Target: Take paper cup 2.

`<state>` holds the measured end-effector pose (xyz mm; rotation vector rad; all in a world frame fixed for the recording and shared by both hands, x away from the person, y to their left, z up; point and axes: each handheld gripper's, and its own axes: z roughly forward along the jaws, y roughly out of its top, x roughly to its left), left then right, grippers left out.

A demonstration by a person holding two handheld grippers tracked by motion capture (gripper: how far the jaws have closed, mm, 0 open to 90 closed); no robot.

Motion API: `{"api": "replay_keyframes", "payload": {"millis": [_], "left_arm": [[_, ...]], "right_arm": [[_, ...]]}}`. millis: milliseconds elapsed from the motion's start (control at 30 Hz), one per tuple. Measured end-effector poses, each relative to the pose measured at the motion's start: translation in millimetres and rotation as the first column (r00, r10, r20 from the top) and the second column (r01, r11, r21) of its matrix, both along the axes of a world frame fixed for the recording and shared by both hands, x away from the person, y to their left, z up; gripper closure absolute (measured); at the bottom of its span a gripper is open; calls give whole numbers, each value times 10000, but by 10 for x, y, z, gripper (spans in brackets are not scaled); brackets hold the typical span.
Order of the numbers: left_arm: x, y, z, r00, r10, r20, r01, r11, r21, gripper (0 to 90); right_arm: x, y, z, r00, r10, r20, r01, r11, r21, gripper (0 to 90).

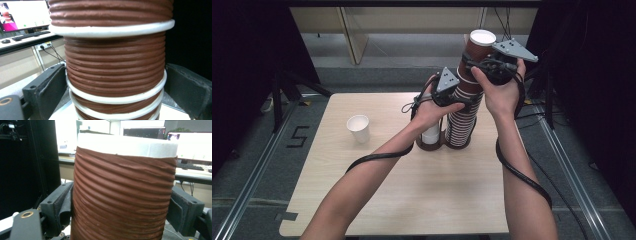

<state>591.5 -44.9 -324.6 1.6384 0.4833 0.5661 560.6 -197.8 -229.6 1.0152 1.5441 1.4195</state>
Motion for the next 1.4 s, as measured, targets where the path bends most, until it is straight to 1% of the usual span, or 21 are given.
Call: {"api": "replay_keyframes", "payload": {"millis": [67,100,133,167,333,400,467,533,567,800,833,867,900,933,1100,1133,1167,1233,1333,1400], "left_arm": [[2,2,-1,10000,9,-10,-9,10000,-23,48],[6,11,1,10000,41,34,-42,9999,136,48],[6,11,2,10000,41,39,-42,9999,151,48],[6,10,1,10000,45,46,-45,9999,151,48],[4,8,0,10000,53,68,-54,9998,174,47],[1,7,1,10000,60,68,-61,9998,187,47],[-1,6,1,10000,59,69,-60,9998,192,47],[-2,5,1,10000,59,71,-61,9998,193,47],[-2,5,0,10000,62,68,-63,9998,185,47],[0,7,2,9999,74,69,-76,9998,204,48],[-1,6,2,10000,75,66,-76,9998,204,47],[-1,6,2,9999,75,69,-77,9998,205,47],[-1,6,2,9999,78,68,-79,9998,202,47],[-1,6,1,9999,78,74,-80,9998,205,47],[0,6,2,9999,86,85,-88,9997,219,47],[-2,3,-1,10000,95,11,-95,9998,166,47],[0,5,0,10000,90,19,-90,9998,181,47],[1,8,4,9999,97,54,-98,9997,233,47],[1,8,5,9999,101,55,-102,9997,240,47],[1,8,5,9999,94,60,-95,9996,251,47]], "right_arm": [[-4,-1,11,10000,33,-18,-33,10000,85,181],[-9,-6,21,10000,4,26,-4,10000,76,181],[-11,-7,30,10000,-14,29,14,10000,86,181],[-13,-9,39,9999,-30,121,29,9999,122,181],[-30,-11,86,9998,35,215,-38,9999,137,182],[-35,-16,108,9995,28,323,-30,10000,66,182],[-41,-14,129,9993,33,381,-37,9999,112,182],[-48,-12,146,9994,45,329,-50,9999,155,182],[-46,-18,152,9992,10,404,-14,10000,82,182],[-51,-32,196,9987,-1,518,-6,9999,124,183],[-50,-31,199,9986,6,532,-15,9998,175,183],[-55,-26,203,9991,23,426,-35,9996,288,183],[-51,-35,210,9986,21,537,-30,9998,172,183],[-48,-37,214,9985,26,552,-34,9999,148,183],[-54,-22,239,9979,39,639,-52,9998,210,183],[-56,-22,248,9980,24,637,-37,9998,198,183],[-53,-31,257,9974,-14,725,11,10000,44,183],[-63,-21,277,9974,36,721,-47,9999,149,183],[-59,-23,295,9972,38,753,-46,9999,101,183],[-63,-19,310,9968,66,791,-83,9998,204,183]]}}
